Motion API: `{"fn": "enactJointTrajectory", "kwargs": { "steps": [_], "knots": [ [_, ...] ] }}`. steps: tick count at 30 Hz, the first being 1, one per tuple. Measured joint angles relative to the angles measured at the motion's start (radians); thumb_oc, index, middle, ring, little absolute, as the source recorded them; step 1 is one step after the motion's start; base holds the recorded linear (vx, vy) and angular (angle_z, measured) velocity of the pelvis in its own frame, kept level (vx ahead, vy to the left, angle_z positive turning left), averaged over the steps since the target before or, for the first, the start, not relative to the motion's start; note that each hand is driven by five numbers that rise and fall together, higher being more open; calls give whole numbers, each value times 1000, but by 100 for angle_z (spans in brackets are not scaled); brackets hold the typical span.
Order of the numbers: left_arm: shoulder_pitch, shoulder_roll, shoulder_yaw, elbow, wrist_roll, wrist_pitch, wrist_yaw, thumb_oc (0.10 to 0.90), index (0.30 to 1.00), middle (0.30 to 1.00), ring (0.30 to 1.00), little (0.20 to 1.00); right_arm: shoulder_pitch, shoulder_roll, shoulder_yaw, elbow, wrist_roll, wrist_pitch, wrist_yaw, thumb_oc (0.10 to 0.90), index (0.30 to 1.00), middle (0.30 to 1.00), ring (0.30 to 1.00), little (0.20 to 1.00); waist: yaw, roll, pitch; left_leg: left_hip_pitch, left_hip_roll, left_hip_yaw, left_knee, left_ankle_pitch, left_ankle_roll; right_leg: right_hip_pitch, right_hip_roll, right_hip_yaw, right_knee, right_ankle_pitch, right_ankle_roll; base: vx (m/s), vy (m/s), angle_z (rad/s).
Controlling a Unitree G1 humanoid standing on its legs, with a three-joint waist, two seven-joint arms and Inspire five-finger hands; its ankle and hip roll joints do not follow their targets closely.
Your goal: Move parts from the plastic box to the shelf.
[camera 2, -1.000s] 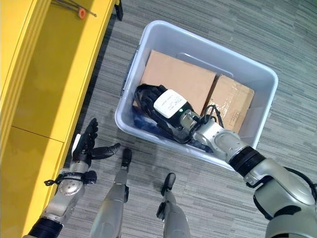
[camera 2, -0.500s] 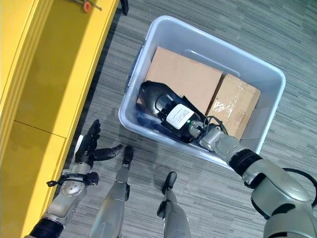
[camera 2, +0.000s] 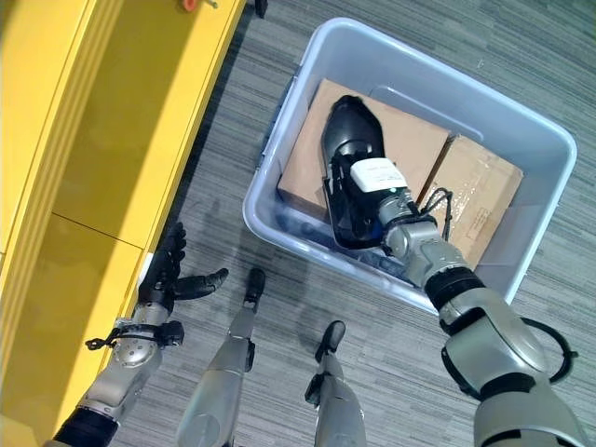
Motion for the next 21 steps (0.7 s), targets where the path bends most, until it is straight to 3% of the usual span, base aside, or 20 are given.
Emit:
{"fn": "enactJointTrajectory", "kwargs": {
  "steps": [3,6,9,11,17,21],
  "knots": [
    [-7,-5,0,0,0,1,13,900,1000,1000,1000,1000,21,87,-142,30,129,21,-47,900,1000,1000,1000,1000,-4,0,0,0,3,12,0,-2,-2,-13,-4,13,14,-1,0,6,29,-10],
    [-17,-31,0,0,-1,1,16,900,1000,1000,1000,1000,31,130,-193,29,247,39,-115,900,1000,1000,1000,1000,-4,15,0,1,4,17,0,5,6,-18,-1,20,16,1,0,8,19,-8],
    [-20,-37,-5,0,-1,2,21,900,1000,1000,1000,1000,35,183,-254,24,324,35,-155,900,1000,1000,1000,1000,-5,16,0,4,6,23,0,6,7,-18,0,27,17,1,0,14,2,-4],
    [-26,-37,-14,0,-1,10,22,900,1000,1000,1000,1000,33,240,-329,21,469,12,-195,900,1000,1000,1000,1000,-4,16,1,11,6,28,0,6,8,-14,0,30,17,1,-1,-1,3,-2],
    [-30,-36,-27,-1,-1,18,43,900,1000,1000,1000,1000,51,298,-402,-68,662,9,-243,900,1000,1000,1000,1000,-11,16,1,35,8,32,0,5,8,10,1,35,12,1,-1,3,0,-1],
    [-31,-37,-32,-5,0,29,45,900,1000,1000,1000,1000,96,315,-394,-214,667,10,-276,900,1000,1000,1000,1000,-25,15,1,39,8,34,0,4,9,12,1,37,12,3,-2,4,0,-1]
  ]
}}
